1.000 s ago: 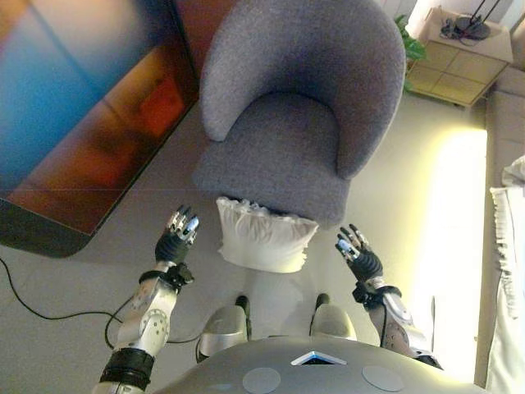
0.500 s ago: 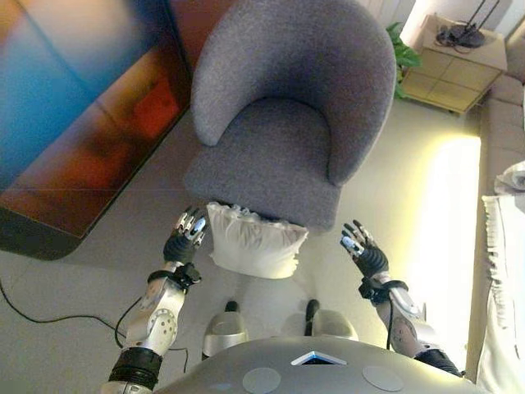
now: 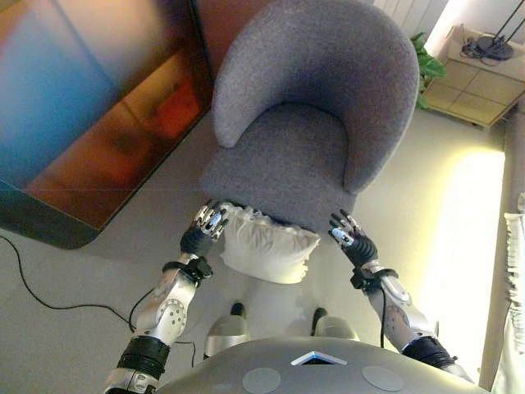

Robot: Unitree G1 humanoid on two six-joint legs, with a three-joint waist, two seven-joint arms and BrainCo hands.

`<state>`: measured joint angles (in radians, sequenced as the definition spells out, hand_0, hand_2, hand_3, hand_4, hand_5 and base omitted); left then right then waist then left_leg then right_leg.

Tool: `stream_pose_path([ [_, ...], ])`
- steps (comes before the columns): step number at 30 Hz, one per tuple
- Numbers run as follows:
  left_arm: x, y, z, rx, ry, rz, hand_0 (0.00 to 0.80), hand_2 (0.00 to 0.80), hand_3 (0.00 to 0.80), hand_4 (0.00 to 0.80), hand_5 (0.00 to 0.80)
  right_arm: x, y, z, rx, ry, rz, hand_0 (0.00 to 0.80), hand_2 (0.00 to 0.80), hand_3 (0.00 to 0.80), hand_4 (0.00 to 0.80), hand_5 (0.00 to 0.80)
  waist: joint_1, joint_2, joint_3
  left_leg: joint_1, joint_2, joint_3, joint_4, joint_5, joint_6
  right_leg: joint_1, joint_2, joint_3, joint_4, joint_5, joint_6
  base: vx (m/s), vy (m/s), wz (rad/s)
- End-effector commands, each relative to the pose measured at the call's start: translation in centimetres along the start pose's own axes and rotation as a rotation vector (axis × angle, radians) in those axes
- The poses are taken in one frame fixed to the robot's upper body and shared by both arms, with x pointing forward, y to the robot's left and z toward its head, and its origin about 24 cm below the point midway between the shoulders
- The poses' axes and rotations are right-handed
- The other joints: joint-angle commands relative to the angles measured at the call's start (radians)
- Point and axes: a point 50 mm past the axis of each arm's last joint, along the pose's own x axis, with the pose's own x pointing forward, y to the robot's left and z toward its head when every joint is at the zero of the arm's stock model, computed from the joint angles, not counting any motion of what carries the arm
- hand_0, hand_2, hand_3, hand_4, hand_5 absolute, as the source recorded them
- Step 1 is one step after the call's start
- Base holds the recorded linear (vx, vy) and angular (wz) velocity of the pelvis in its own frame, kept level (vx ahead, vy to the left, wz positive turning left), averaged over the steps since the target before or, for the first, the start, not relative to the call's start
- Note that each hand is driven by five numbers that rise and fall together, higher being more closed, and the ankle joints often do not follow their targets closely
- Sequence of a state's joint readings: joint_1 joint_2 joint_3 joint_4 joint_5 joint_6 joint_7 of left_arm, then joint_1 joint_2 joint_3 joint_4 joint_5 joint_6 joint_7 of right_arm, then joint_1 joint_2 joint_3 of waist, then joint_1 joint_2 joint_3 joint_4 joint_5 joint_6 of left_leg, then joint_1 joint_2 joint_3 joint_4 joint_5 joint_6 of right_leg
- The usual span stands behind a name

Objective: Pick up the cushion and take it to the sofa

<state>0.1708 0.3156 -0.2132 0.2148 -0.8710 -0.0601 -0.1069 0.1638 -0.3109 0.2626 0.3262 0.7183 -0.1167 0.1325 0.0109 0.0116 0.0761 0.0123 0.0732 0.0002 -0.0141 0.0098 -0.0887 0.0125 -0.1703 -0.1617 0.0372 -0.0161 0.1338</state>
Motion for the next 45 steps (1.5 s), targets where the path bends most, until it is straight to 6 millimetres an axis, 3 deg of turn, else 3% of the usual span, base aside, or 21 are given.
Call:
stream_pose_path([
  [1,1.8,-1.2,3.8,-0.041,-0.116,-0.129,0.000,0.000,0.000,0.000,0.000,1.9,2.5,3.4,0.066,-0.143,0.135,0.000,0.000,0.000,0.000,0.000,-0.011,-0.033,0.000,-0.004,0.003,0.061,0.021,-0.006,0.022,-0.001,-0.048,0.004,-0.011,0.064,0.037,-0.003,0.009,0.07],
  [4,1.5,-3.9,3.0,-0.442,-0.080,-0.428,0.000,0.000,0.000,0.000,0.000,2.1,5.5,3.9,0.486,-0.180,0.436,0.000,0.000,0.000,0.000,0.000,0.000,-0.035,0.001,-0.001,0.008,0.078,0.027,-0.015,0.027,0.007,-0.049,0.008,-0.029,0.066,0.034,0.000,-0.006,0.01],
  [6,1.2,-5.9,2.2,-0.589,-0.073,-0.573,0.000,0.000,0.000,0.000,0.000,2.1,7.3,3.7,0.662,-0.194,0.583,0.000,0.000,0.000,0.000,0.000,0.004,-0.033,-0.003,0.008,0.013,0.087,0.020,-0.016,0.025,0.019,-0.045,0.012,-0.042,0.068,0.038,0.045,-0.028,-0.06],
  [10,1.3,-7.8,1.8,-0.722,-0.049,-0.651,0.000,0.000,0.000,0.000,0.000,2.1,9.0,3.6,0.901,-0.186,0.711,0.000,0.000,0.000,0.000,0.000,0.004,-0.031,-0.018,0.012,0.020,0.099,0.018,-0.018,0.021,0.026,-0.043,0.013,-0.048,0.064,0.041,0.039,-0.020,-0.08],
  [17,0.8,-7.5,0.6,-0.753,-0.009,-0.591,0.000,0.000,0.000,0.000,0.000,1.3,8.5,2.8,0.827,-0.165,0.662,0.000,0.000,0.000,0.000,0.000,0.004,-0.036,-0.038,0.011,0.023,0.096,0.025,-0.020,0.019,0.032,-0.030,0.025,-0.054,0.056,0.032,0.019,-0.012,-0.01],
  [30,0.5,-8.2,0.5,-0.646,0.020,-0.642,0.000,0.000,0.000,0.000,0.000,1.2,7.8,2.6,0.796,-0.175,0.636,0.000,0.000,0.000,0.000,0.000,0.013,-0.032,-0.039,0.008,0.023,0.077,0.003,-0.003,0.011,0.041,-0.024,0.007,-0.080,0.067,0.031,-0.004,0.000,0.02],
  [36,-1.1,-8.4,-1.6,-0.355,0.211,-0.828,0.000,0.000,0.000,0.000,0.000,1.1,7.7,3.2,0.773,-0.190,0.645,0.000,0.000,0.000,0.000,0.000,0.006,-0.026,-0.031,0.004,0.024,0.084,0.002,0.001,0.009,0.032,-0.024,0.009,-0.079,0.072,0.038,0.000,0.000,0.00],
  [45,-3.0,-8.4,-4.2,-0.440,0.391,-1.048,0.000,0.000,0.000,0.000,0.000,1.5,7.8,4.0,0.777,-0.198,0.691,0.000,0.000,0.000,0.000,0.000,-0.009,-0.023,-0.022,0.018,0.029,0.110,-0.008,0.003,0.010,0.030,-0.020,0.027,-0.078,0.070,0.041,0.000,0.000,0.00],
])
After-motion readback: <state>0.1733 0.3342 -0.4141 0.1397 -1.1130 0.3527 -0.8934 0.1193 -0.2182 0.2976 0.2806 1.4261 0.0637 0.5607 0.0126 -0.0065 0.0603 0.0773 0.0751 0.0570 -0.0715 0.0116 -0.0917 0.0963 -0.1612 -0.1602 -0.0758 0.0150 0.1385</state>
